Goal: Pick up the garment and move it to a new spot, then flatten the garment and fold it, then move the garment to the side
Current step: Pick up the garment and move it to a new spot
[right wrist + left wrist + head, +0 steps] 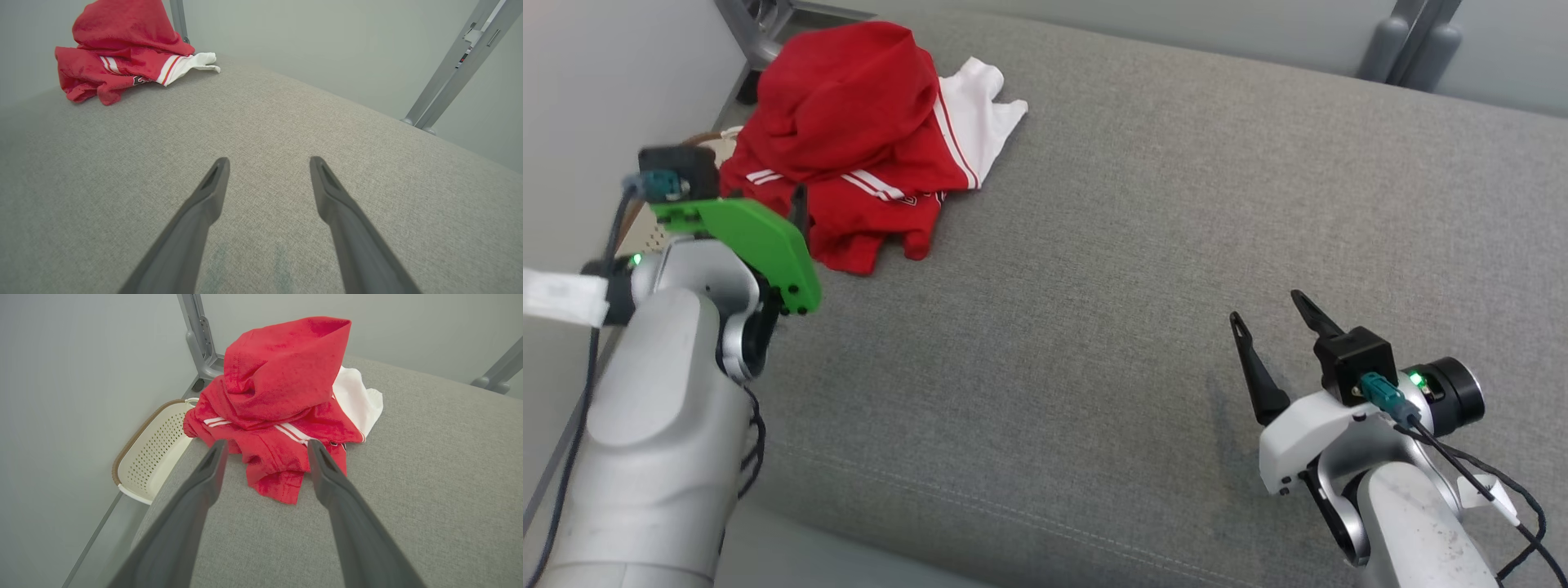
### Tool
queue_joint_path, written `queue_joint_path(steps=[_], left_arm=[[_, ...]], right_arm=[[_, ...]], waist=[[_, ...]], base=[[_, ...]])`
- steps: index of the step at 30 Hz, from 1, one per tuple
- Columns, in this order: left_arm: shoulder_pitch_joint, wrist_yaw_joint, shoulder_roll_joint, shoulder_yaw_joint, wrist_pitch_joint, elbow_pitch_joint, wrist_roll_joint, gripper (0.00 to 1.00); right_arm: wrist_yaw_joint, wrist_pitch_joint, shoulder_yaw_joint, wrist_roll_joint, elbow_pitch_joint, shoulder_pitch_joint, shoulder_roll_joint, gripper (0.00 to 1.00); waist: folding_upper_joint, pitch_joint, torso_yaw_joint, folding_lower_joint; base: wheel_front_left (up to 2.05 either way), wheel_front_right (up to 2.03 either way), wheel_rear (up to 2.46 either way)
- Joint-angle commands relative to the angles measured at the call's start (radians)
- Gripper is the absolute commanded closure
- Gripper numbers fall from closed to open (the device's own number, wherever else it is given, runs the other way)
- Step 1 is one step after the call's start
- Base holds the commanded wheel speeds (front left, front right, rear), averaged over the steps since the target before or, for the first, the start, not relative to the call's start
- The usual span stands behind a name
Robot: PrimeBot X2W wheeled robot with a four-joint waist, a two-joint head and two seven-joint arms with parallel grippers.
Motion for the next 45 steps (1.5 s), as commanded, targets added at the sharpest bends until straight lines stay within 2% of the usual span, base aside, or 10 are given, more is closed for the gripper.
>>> queue_joint_path(steps=[1,8,19,30,31,32,33,41,45], left_arm=[[-0.042,-0.006,0.001,-0.001,0.008,0.007,-0.002,0.0],[-0.241,-0.03,0.034,-0.006,0.073,0.071,0.004,0.0],[-0.389,-0.039,0.096,-0.023,0.137,0.141,0.028,0.0],[-0.414,0.028,0.168,-0.041,0.154,0.207,0.071,0.0],[-0.413,0.034,0.17,-0.046,0.154,0.211,0.077,0.05],[-0.409,0.041,0.171,-0.048,0.161,0.217,0.079,0.36],[-0.404,0.05,0.174,-0.051,0.165,0.223,0.083,1.0],[-0.406,0.062,0.167,-0.047,0.131,0.217,0.065,1.0],[-0.428,0.048,0.158,-0.056,0.096,0.188,0.069,1.0]], right_arm=[[0.0,0.006,0.001,-0.014,-0.012,-0.017,-0.004,0.0],[0.0,0.038,0.033,-0.058,-0.094,-0.047,-0.004,0.0],[0.0,0.049,0.116,-0.087,-0.155,-0.065,-0.004,0.0],[0.0,0.053,0.15,-0.096,-0.169,-0.059,-0.004,0.0],[0.0,0.053,0.149,-0.096,-0.169,-0.057,-0.004,0.0],[0.0,0.053,0.148,-0.095,-0.167,-0.055,-0.004,0.0],[0.0,0.051,0.146,-0.092,-0.164,-0.053,-0.004,0.0],[0.0,0.039,0.154,-0.062,-0.134,-0.056,-0.004,0.0],[0.0,0.023,0.155,-0.037,-0.11,-0.052,-0.004,0.0]], waist=[[0.0,0.086,-0.049,0.0],[0.0,0.194,-0.109,0.0],[0.0,0.314,-0.182,0.0],[0.0,0.365,-0.235,0.0],[0.0,0.366,-0.237,0.0],[0.0,0.365,-0.239,0.0],[0.0,0.364,-0.241,0.0],[0.0,0.316,-0.231,0.0],[0.0,0.259,-0.23,0.0]], base=[[0.0,0.0,0.0],[0.0,0.0,0.0],[0.0,0.0,0.0],[0.0,0.0,0.0],[0.0,0.0,0.0],[0.0,0.0,0.0],[0.0,0.0,0.0],[0.0,0.0,0.0],[0.0,0.0,0.0]])
